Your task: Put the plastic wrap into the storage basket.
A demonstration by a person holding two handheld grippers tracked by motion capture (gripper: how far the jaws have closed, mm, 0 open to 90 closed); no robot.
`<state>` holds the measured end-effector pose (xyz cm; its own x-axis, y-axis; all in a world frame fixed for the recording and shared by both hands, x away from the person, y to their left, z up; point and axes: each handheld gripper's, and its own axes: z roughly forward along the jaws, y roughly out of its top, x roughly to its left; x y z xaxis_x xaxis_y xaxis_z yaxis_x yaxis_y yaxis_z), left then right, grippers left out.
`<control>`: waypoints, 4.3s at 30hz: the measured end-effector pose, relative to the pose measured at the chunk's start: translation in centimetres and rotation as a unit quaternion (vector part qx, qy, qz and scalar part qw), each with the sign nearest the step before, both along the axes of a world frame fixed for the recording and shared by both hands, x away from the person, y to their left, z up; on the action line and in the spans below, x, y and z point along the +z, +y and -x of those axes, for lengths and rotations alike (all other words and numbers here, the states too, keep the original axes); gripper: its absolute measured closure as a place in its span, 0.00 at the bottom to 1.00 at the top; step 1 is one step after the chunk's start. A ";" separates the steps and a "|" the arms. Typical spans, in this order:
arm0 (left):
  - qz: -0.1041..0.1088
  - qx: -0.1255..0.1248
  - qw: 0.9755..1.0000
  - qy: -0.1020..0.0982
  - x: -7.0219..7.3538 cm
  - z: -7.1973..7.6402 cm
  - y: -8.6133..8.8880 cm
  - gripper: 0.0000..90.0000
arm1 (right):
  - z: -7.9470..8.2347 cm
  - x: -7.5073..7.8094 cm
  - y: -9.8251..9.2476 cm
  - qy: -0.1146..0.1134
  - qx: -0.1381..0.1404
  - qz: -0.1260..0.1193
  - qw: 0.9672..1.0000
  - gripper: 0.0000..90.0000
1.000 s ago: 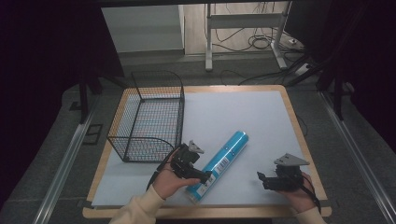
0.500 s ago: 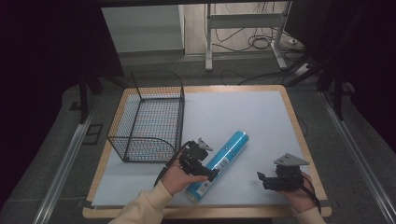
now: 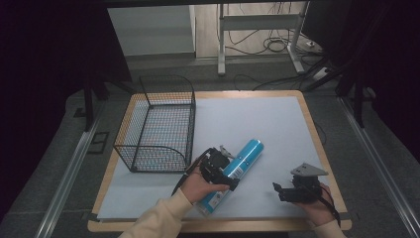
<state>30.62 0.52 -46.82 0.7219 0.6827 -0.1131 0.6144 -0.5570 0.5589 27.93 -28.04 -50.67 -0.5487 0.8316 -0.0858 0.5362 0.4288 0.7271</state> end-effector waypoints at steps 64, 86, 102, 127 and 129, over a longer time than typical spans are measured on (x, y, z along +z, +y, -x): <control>-0.089 0.004 0.993 0.081 -3.8 -3.6 -3.7 0.25 | 0.0 -0.1 0.1 0.005 0.002 0.003 1.000 0.11; -0.091 0.006 0.991 0.094 -3.4 -3.8 -3.7 0.33 | 0.0 -0.1 0.1 0.005 -0.001 0.004 1.000 0.11; -0.077 -0.006 0.993 0.092 -1.9 -4.0 -2.7 0.34 | 0.0 0.0 0.0 0.002 -0.003 0.003 1.000 0.11; -0.055 -0.009 0.996 0.064 1.4 -4.3 -1.0 0.34 | -0.1 0.0 -0.1 0.000 -0.008 0.005 1.000 0.11; -0.053 -0.007 0.997 0.063 1.5 -4.3 -0.8 0.34 | -0.1 0.0 -0.1 -0.001 -0.008 0.005 1.000 0.11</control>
